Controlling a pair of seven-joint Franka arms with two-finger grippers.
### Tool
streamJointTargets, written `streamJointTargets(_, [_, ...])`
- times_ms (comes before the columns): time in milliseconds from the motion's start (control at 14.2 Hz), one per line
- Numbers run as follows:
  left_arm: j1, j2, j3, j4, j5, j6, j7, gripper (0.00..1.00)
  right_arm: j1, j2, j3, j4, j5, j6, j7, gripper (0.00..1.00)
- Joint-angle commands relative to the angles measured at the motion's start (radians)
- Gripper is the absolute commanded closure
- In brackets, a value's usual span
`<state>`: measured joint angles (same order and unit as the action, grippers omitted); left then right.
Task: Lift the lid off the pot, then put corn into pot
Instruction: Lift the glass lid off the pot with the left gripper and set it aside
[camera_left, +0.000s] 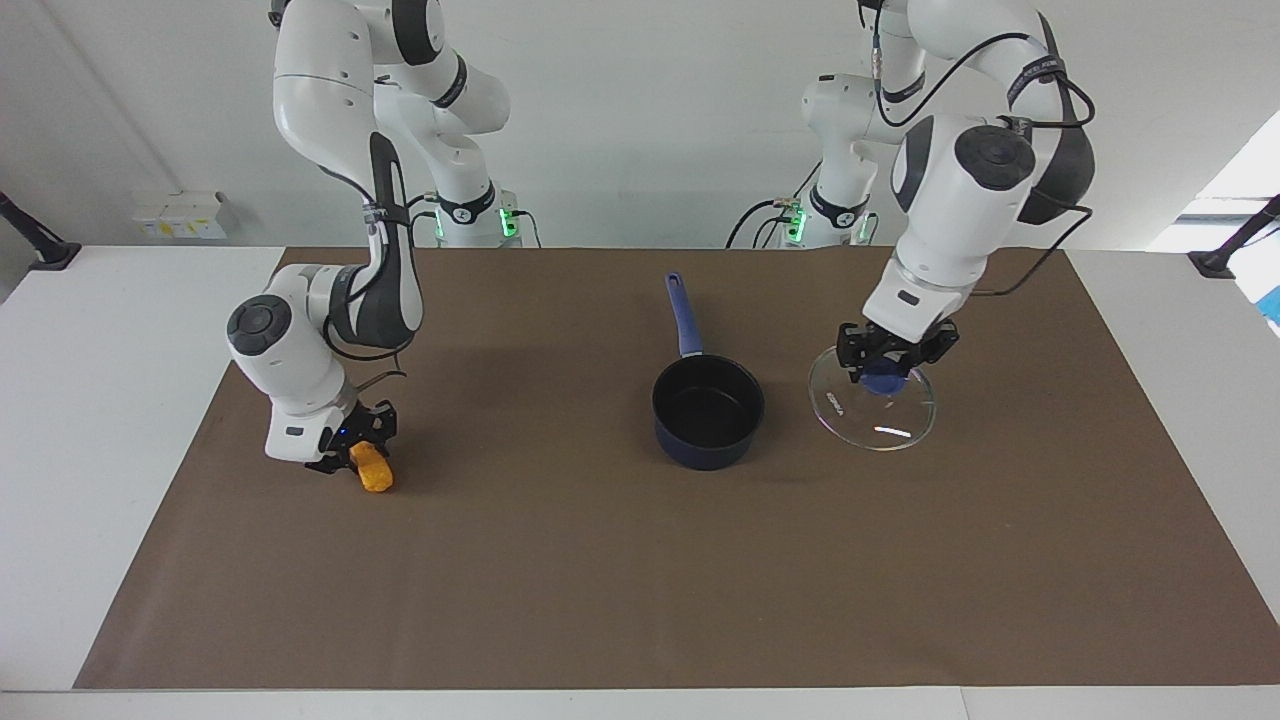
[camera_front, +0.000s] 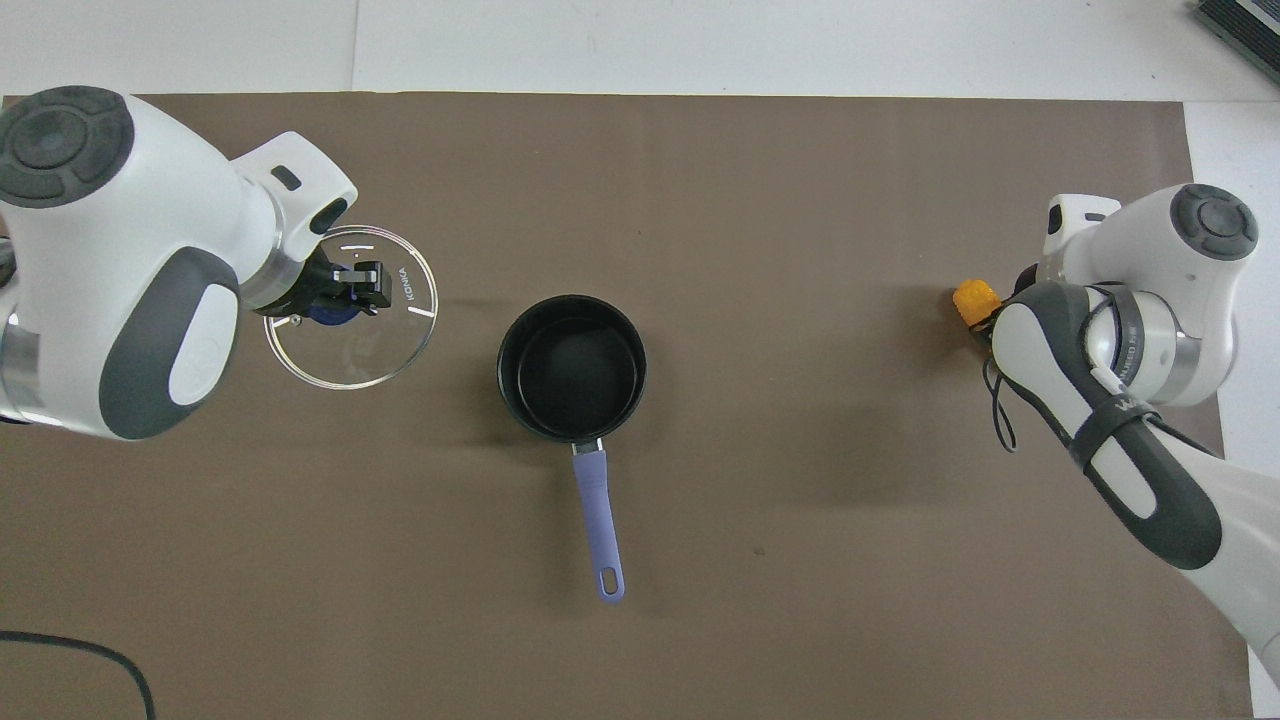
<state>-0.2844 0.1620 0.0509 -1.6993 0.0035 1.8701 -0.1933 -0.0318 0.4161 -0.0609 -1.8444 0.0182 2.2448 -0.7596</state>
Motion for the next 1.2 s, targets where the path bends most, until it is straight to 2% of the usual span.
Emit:
streamJointTargets(0, [0.100,-0.070,-0.011,-0.103,-0.005,0.055,0.156,1.00,-0.005,0.000,0.004,-0.009,0.003,0.023,-0.017,1.00])
streamJointTargets(141, [0.180,-0.099,-0.011,-0.193,-0.005,0.144,0.282,1.00,0.004,0.000,0.004,0.008,0.005,-0.002,0.003,1.00])
streamJointTargets(352, [0.244,-0.099,-0.011,-0.285,-0.005,0.249,0.369,1.00,0.009,-0.022,0.007,0.040,0.006,-0.049,0.069,1.00])
streamJointTargets(563, [0.261,-0.096,-0.011,-0.397,-0.005,0.366,0.388,1.00,0.042,-0.071,0.007,0.062,-0.001,-0.103,0.169,1.00])
streamJointTargets(704, [0.274,-0.096,-0.013,-0.477,-0.007,0.441,0.388,1.00,0.076,-0.098,0.007,0.094,-0.003,-0.183,0.253,1.00])
streamJointTargets(915, [0.274,-0.090,-0.013,-0.537,-0.008,0.501,0.390,1.00,0.128,-0.131,0.007,0.134,-0.003,-0.281,0.409,1.00])
streamJointTargets(986, [0.271,-0.082,-0.011,-0.518,-0.008,0.489,0.396,0.24,0.148,-0.137,0.007,0.142,-0.003,-0.301,0.452,1.00])
streamJointTargets(1056, [0.269,-0.079,-0.011,-0.507,-0.008,0.477,0.411,0.00,0.165,-0.145,0.007,0.149,-0.003,-0.319,0.498,1.00])
streamJointTargets(1127, [0.272,-0.078,-0.011,-0.488,-0.007,0.468,0.413,0.00,0.188,-0.149,0.007,0.163,-0.003,-0.341,0.544,1.00])
